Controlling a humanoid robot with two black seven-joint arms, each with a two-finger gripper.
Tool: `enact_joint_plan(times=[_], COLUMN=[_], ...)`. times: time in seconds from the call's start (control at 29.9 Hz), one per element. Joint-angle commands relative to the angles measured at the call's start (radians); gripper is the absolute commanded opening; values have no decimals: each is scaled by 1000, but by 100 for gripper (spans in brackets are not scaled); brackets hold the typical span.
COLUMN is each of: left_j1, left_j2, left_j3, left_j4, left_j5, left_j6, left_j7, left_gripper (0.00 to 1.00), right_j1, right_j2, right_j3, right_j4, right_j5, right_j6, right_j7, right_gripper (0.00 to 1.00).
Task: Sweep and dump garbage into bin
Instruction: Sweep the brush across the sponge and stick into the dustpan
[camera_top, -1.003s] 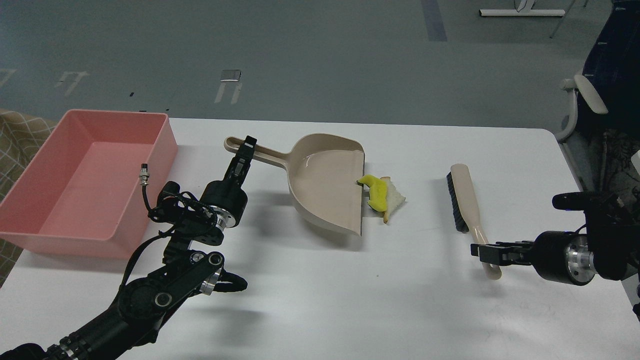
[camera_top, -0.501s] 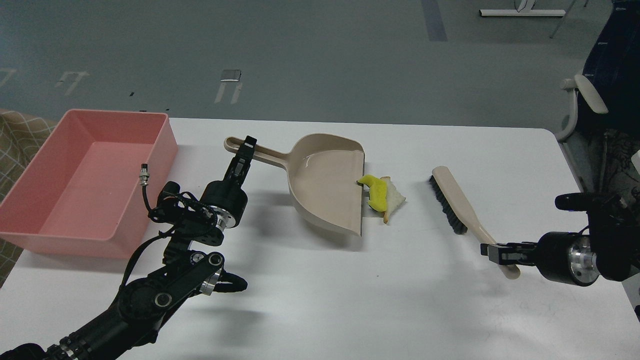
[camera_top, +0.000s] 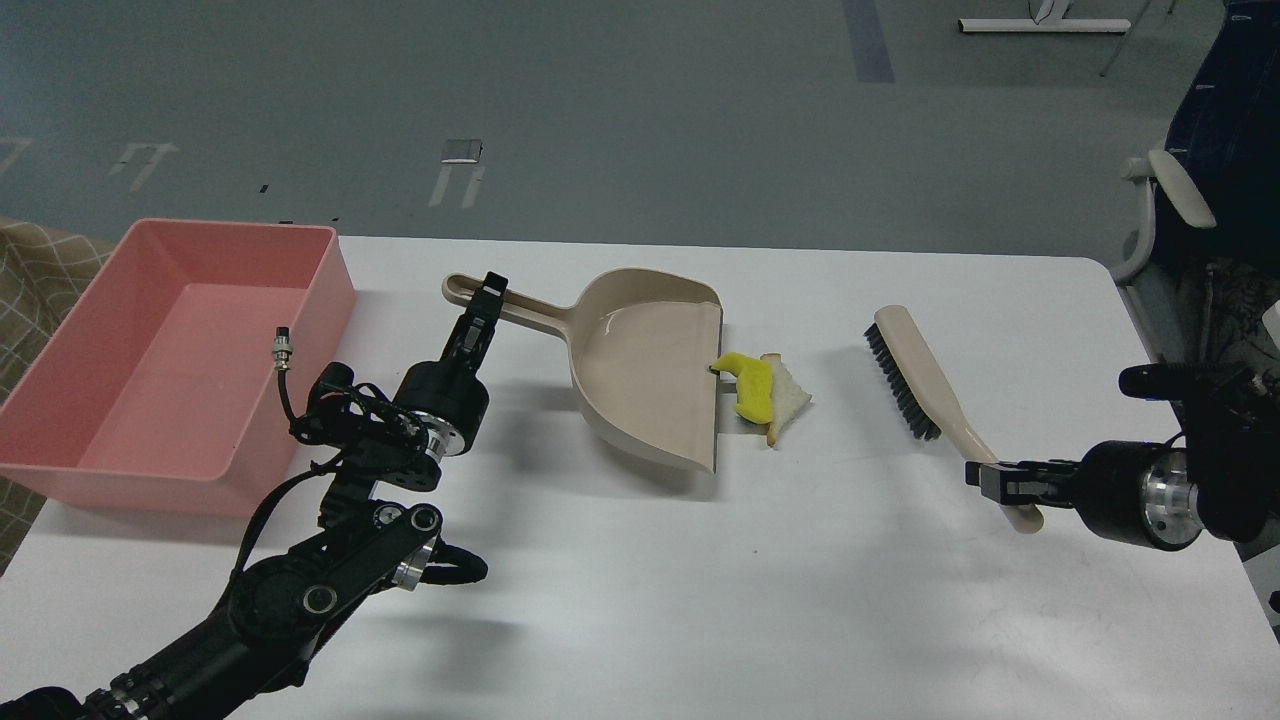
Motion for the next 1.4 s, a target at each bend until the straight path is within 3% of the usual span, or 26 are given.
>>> enact_joint_plan(times=[0.0, 0.7, 1.37], left_j1=[10, 39, 37], left_j2=[9, 33, 32], left_j3=[2, 8, 8], left_j4=[0, 3, 3], left_j5=[0, 6, 6], left_j6=[0, 0, 0], left_j7=[0, -3, -3], left_gripper=[0, 0, 0], right_j1=[-1, -22, -22], right_j2=[8, 161, 378], right_j3=[1, -2, 48], right_j4=[-1, -33, -58], right_j5=[0, 3, 31], right_j6=[3, 1, -9], right_j7=[0, 3, 5], right_gripper=[0, 0, 0])
